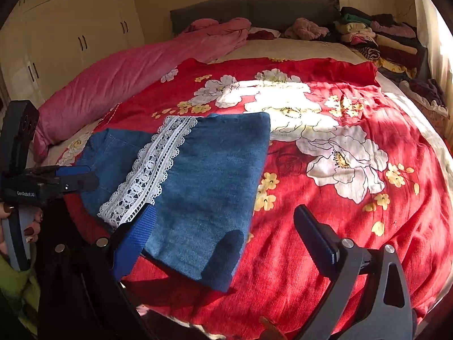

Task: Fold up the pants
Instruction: 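Release the hem with both grippers and smooth the folded pants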

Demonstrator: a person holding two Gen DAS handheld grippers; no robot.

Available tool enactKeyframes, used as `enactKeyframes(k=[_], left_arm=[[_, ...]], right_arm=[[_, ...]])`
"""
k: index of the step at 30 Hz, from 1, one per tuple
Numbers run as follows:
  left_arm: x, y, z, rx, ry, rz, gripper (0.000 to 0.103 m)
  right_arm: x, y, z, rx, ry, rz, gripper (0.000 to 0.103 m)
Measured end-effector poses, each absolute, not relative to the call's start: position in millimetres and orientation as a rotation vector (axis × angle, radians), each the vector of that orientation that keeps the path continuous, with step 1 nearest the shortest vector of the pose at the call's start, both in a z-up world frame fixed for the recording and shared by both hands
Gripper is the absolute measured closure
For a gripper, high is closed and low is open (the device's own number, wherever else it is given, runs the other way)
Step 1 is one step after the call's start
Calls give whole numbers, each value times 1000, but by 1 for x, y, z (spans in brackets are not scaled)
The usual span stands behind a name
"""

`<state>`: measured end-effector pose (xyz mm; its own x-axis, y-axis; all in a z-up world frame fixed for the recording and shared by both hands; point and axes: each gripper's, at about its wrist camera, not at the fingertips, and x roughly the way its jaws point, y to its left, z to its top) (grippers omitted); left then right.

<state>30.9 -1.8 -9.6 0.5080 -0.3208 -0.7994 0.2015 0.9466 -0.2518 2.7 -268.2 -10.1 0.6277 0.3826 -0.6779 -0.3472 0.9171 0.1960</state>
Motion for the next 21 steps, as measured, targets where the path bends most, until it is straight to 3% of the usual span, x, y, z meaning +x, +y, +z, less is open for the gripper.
enactKeyframes(k=[2, 12, 13, 14, 17, 21], left_arm=[[26, -6, -20, -124, 1022, -318, 45], [26, -13, -45, -272, 1105, -383, 45], [27, -15, -48, -280, 1112, -385, 54], [27, -17, -52, -289, 1122, -381, 77], [24, -20, -58, -282, 1135, -384, 88], [12, -18, -42, -192, 1090, -387, 91]], right_arm=[[1, -265, -13, 39, 797, 421, 6], [1, -256, -23, -1, 829, 420, 6], [2, -255, -24, -3, 834, 418, 6], [3, -255, -26, -5, 841, 415, 6], [5, -253, -30, -14, 863, 405, 6], [-3, -247, -19, -14, 813, 442, 7]])
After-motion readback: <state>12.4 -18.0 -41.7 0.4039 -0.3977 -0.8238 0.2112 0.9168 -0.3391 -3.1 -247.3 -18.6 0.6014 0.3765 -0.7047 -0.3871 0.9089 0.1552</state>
